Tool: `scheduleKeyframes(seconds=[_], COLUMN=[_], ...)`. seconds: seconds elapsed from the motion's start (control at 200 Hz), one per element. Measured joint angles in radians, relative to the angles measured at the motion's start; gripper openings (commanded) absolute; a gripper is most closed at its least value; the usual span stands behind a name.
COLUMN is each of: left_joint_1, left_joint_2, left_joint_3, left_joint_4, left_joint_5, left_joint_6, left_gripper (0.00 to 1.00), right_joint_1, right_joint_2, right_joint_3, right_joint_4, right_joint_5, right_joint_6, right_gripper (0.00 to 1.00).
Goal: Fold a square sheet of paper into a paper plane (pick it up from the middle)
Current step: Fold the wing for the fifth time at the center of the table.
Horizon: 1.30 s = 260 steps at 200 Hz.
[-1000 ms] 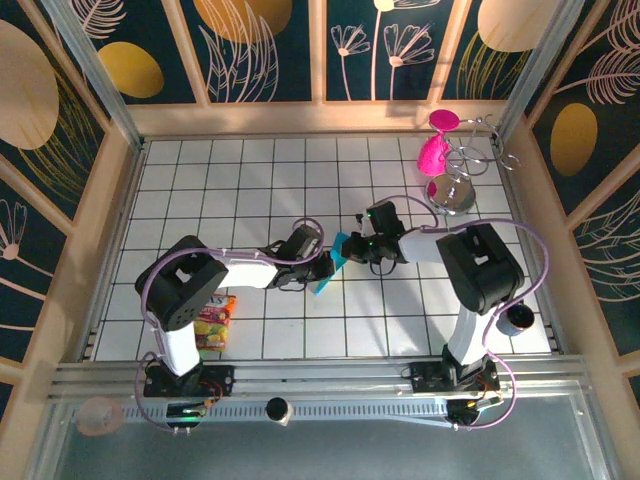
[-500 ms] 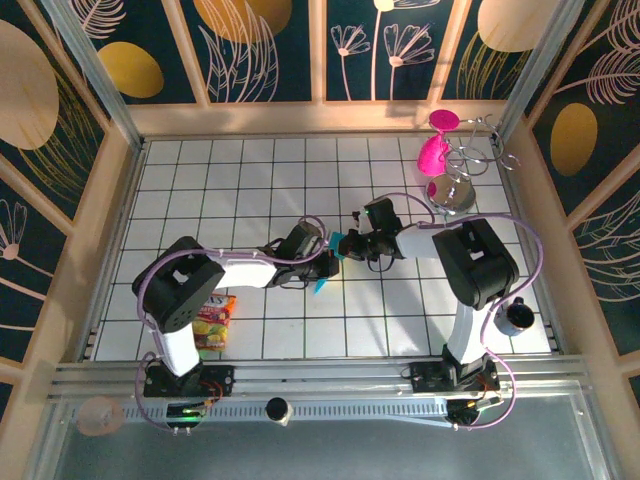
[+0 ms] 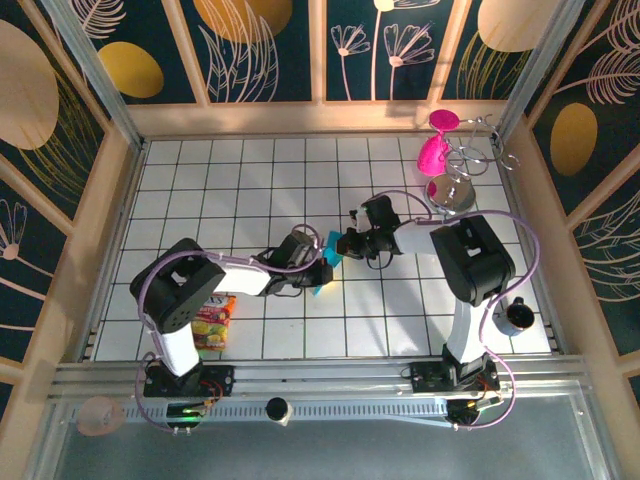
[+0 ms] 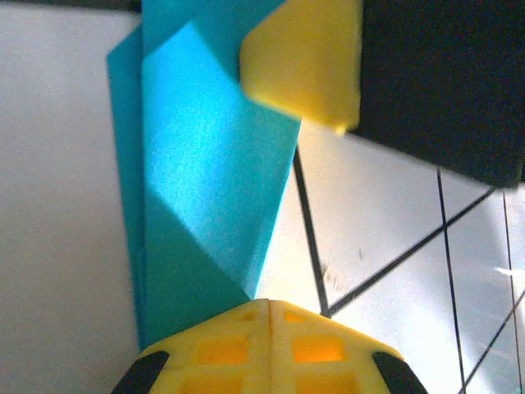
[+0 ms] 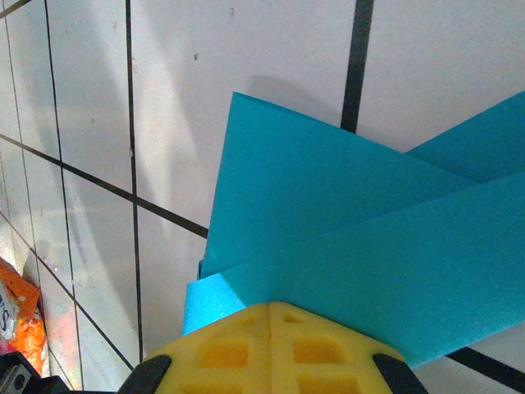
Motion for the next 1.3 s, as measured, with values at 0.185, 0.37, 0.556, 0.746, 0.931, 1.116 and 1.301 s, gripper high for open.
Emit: scheduleKeyframes(seconds=[0.185, 0.37, 0.556, 0.746, 0.931, 1.116, 1.301], left_joint_1=[0.000, 0.000, 0.016, 0.056, 0.111, 0.159, 0.175], left_joint_2=[-0.082, -0.197, -0.275, -0.354, -0.424, -0.472, -0.495], left_joint_3=[-0.090, -0.101, -0.057, -0.015, -0.042, -0.119, -0.165], left_joint_4=[-0.023, -0.249, -0.386, -0.410, -0.391, -0.352, -0.324], left_joint_5=[0.046, 0.031, -0.038, -0.125, -0.195, -0.253, -0.301], left_joint_6=[0.006, 0.092, 0.132, 0.144, 0.112, 0.069, 0.035], left_gripper=[0.00, 0.01, 0.11, 0.32, 0.57, 0.76, 0.86], right_joint_1=[-0.002, -0.002, 0.001, 0.024, 0.116, 0.203, 0.249], right_joint_2=[0.008, 0.008, -0.008, -0.135, -0.235, -0.236, -0.137], right_joint_3=[0.018, 0.033, 0.055, 0.063, 0.084, 0.092, 0.199], right_joint_4=[-0.023, -0.051, -0.114, -0.188, -0.253, -0.348, -0.412], right_joint_5=[-0.008, -0.006, 0.013, 0.082, 0.270, 0.448, 0.565], right_joint_6=[-0.013, -0.048, -0.090, -0.083, 0.006, 0.146, 0.244], right_gripper=[0.00, 0.02, 0.15, 0.40, 0.54, 0.60, 0.61])
